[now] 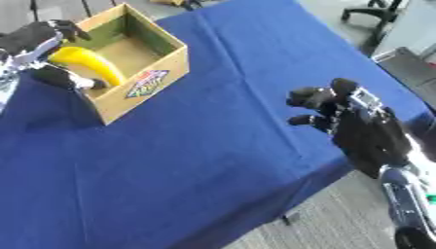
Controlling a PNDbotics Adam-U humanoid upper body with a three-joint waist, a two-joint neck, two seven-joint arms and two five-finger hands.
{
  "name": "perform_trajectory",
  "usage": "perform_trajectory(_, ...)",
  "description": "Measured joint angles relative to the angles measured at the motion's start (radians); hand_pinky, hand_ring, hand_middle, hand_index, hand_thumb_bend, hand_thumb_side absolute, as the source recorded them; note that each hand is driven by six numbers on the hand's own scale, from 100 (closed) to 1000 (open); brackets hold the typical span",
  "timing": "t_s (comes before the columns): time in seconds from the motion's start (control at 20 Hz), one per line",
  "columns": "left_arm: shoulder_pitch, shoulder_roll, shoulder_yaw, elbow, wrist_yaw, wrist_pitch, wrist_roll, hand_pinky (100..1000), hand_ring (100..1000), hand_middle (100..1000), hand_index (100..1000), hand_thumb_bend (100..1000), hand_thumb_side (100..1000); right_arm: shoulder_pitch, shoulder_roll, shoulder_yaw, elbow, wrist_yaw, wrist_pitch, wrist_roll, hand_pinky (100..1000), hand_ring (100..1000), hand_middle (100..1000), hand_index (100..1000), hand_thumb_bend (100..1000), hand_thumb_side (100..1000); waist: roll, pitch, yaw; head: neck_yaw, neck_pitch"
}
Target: Pick up objects on the table and place them in the box.
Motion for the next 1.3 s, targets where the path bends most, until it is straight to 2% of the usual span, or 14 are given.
perform_trajectory(0.3, 0.034, 0.009, 0.036, -0.007, 0.059, 0.079, 0.101, 666, 684, 669, 757, 408, 791, 0.014, 0.001, -0.001, 0.001, -0.001, 0.0, -0.001, 753, 862, 762, 598, 100, 781, -0.014, -0.026, 0.04, -0.016, 0.003)
perform_trajectory(0.5, 0.087, 0.025, 0.057, -0.071, 0.123, 0.092, 0.166, 633, 631, 606, 697, 313, 789, 0.03, 0.001, -0.007, 0.006, -0.002, -0.001, -0.008, 752, 861, 762, 598, 100, 781, -0.023, -0.046, 0.085, -0.03, 0.019)
perform_trajectory(0.9, 0.271, 0.052, 0.072, -0.261, 0.246, 0.042, 0.286, 588, 579, 548, 643, 248, 810, 0.053, 0.001, -0.021, 0.013, -0.006, -0.003, -0.023, 752, 861, 761, 598, 100, 779, -0.031, -0.067, 0.19, -0.061, 0.046)
perform_trajectory(1.15, 0.404, 0.028, 0.076, -0.394, 0.328, 0.068, 0.331, 581, 567, 539, 635, 221, 829, 0.061, 0.0, -0.031, 0.013, -0.006, -0.004, -0.032, 753, 862, 760, 598, 100, 757, -0.033, -0.068, 0.243, -0.073, 0.048)
perform_trajectory(1.3, 0.485, -0.006, 0.081, -0.466, 0.378, 0.091, 0.345, 574, 561, 530, 626, 172, 840, 0.062, 0.0, -0.031, 0.013, -0.006, -0.005, -0.033, 753, 862, 761, 598, 100, 779, -0.037, -0.068, 0.266, -0.074, 0.056)
